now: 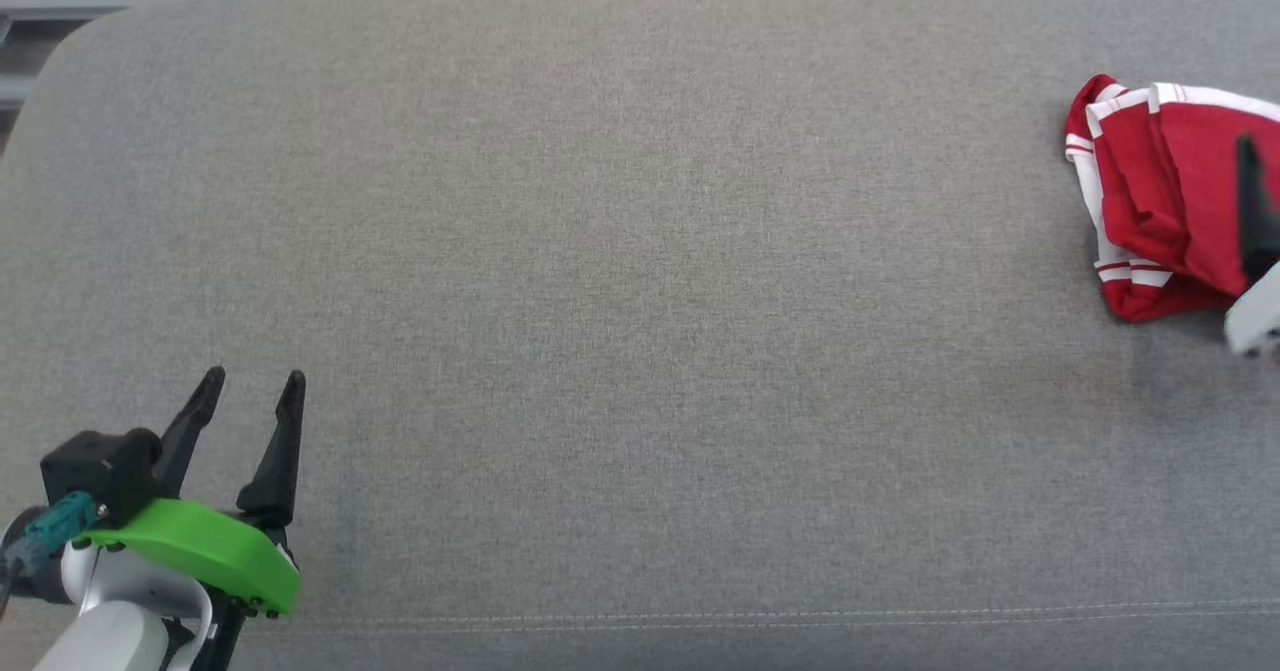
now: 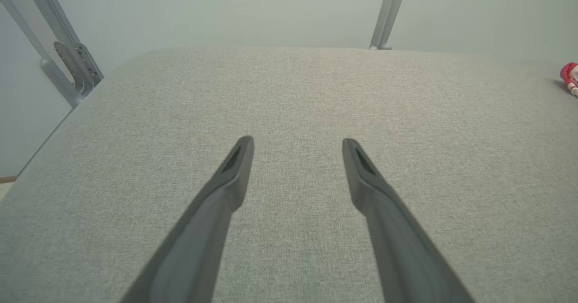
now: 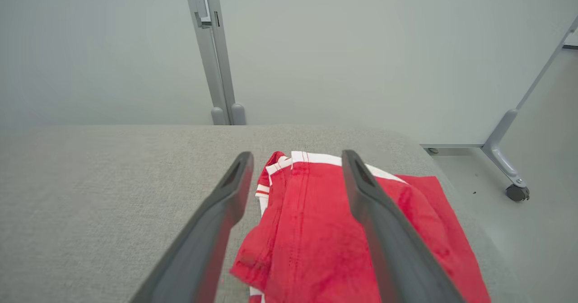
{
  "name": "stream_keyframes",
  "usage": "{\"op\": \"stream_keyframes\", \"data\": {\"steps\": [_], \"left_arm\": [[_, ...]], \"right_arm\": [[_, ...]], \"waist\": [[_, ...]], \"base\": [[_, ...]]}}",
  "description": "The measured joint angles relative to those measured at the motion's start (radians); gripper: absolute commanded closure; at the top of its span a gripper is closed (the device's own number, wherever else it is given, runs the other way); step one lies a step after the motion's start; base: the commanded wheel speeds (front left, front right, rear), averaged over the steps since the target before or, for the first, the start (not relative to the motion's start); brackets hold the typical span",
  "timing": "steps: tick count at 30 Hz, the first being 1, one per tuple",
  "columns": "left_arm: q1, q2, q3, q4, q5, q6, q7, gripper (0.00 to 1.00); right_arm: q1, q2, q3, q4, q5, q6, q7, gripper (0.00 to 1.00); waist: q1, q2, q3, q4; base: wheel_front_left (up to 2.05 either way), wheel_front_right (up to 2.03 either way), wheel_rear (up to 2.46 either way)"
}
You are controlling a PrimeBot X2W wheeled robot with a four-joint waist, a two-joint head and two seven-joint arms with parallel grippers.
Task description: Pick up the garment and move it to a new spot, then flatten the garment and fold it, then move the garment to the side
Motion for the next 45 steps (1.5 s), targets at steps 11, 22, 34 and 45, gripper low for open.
{"op": "stream_keyframes", "data": {"steps": [11,22,34,45], "left_arm": [[0.084,-0.073,0.003,0.083,0.044,0.0,-0.02,0.0],[0.088,-0.11,-0.015,0.08,0.054,0.0,-0.03,0.0],[0.09,-0.148,-0.03,0.11,0.08,-0.002,-0.035,1.0],[0.134,-0.198,-0.026,0.152,0.032,-0.011,-0.024,1.0]], "right_arm": [[0.264,0.214,-0.002,0.003,-0.098,0.0,-0.022,0.0],[0.324,0.296,-0.174,-0.084,-0.288,0.0,-0.016,0.0],[0.397,0.339,-0.289,-0.14,-0.402,0.001,-0.016,1.0],[0.458,0.413,-0.29,-0.1,-0.349,0.013,0.004,1.0]], "waist": [[0.0,0.0,-0.125,-0.04],[0.0,0.0,-0.164,-0.056],[0.0,0.0,-0.182,-0.019],[0.0,0.0,-0.182,-0.023]], "base": [[0.0,0.0,0.0],[0.0,0.0,0.0],[0.0,0.0,0.0],[0.0,0.0,0.0]]}}
